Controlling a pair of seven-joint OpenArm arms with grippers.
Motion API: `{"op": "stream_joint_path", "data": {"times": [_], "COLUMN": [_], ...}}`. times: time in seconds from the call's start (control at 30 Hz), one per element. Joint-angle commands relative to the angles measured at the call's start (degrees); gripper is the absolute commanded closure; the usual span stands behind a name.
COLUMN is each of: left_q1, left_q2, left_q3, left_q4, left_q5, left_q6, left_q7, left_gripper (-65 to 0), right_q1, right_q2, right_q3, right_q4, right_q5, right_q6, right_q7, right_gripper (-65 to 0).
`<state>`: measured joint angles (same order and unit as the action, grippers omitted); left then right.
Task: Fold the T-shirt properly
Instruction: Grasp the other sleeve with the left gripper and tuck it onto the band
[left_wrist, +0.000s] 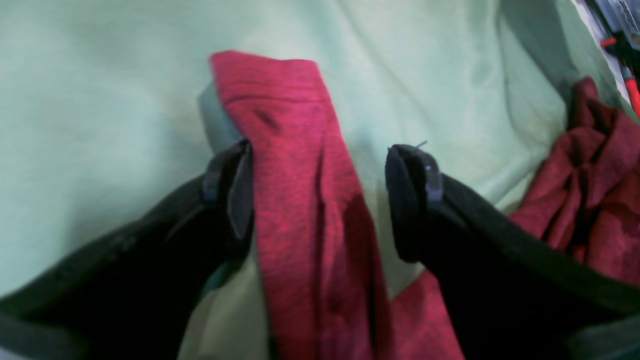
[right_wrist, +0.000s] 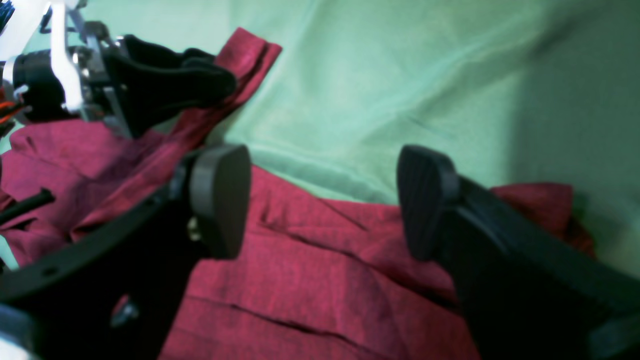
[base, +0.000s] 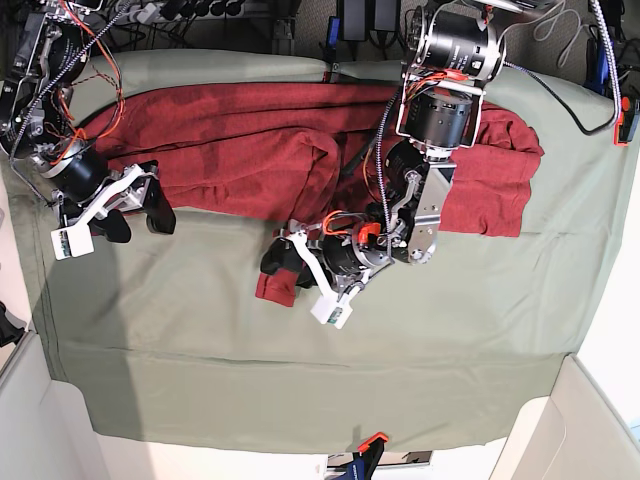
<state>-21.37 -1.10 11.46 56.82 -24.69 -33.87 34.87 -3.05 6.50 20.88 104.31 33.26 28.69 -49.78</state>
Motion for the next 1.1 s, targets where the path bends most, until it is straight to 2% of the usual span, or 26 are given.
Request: {"op": "stream_joint_path", "data": {"times": [0.0,0.03,0.07,0.13,0.17,0.33,0.43,0.53,0.67,0.77,0.9,1.07], "left_q1": [-0.85,-0.85,-0.85,-0.85,-0.87,-0.83,-0.79,0.76,6.40,12.13,20.55,27.87], "left_q2": [0.31,0.28,0.28,0.20,-0.02,-2.38,-4.85,-9.01,-15.30,-18.53,-20.02,-20.02], "left_q3": [1.01,1.77,2.16,2.14,1.99,0.04,-2.51,-3.67,-3.69,-4.70,-11.74,-23.28], "left_q4": [0.44,0.48,0.63,1.01,1.49,8.63,15.54,22.12,31.15,38.82,47.28,48.76], "left_q5": [0.28,0.79,1.57,3.26,3.52,2.60,-2.34,-8.35,-10.27,-10.25,-10.25,-10.25], "left_q6": [-0.20,-0.22,-0.20,-0.20,-0.22,-0.39,-1.86,-2.91,-4.13,-4.11,-4.13,-4.59], "left_q7": [0.92,0.90,0.90,0.90,1.27,2.75,8.79,13.27,13.42,13.40,13.35,12.48], "left_gripper": [-41.6,-38.9,-31.7,-10.0,-1.3,0.0,0.0,0.0,0.0,0.0,0.0,0.0], "right_q1": [0.61,0.61,0.61,0.61,0.61,0.61,0.61,0.61,0.61,0.63,0.61,0.63], "right_q2": [0.44,0.44,0.44,0.44,0.44,0.46,0.46,0.46,0.46,0.46,0.46,0.46], "right_q3": [0.13,0.13,0.13,0.13,0.13,0.13,0.13,0.13,0.13,0.13,0.11,0.11], "right_q4": [1.05,1.05,1.05,1.05,1.05,1.05,1.05,1.05,1.05,1.05,1.03,1.01], "right_q5": [1.25,1.25,1.25,1.25,1.25,1.20,1.03,1.03,0.09,0.11,-0.22,-0.90], "right_q6": [0.26,0.26,0.26,0.26,0.26,0.26,0.26,0.26,0.26,0.26,0.26,0.24], "right_q7": [1.27,1.27,1.27,1.29,1.29,1.29,1.31,1.33,1.57,2.03,1.97,1.99], "right_gripper": [-44.7,-44.7,-44.7,-44.7,-44.7,-44.7,-44.7,-44.7,-44.7,-44.7,-44.7,-44.7]}}
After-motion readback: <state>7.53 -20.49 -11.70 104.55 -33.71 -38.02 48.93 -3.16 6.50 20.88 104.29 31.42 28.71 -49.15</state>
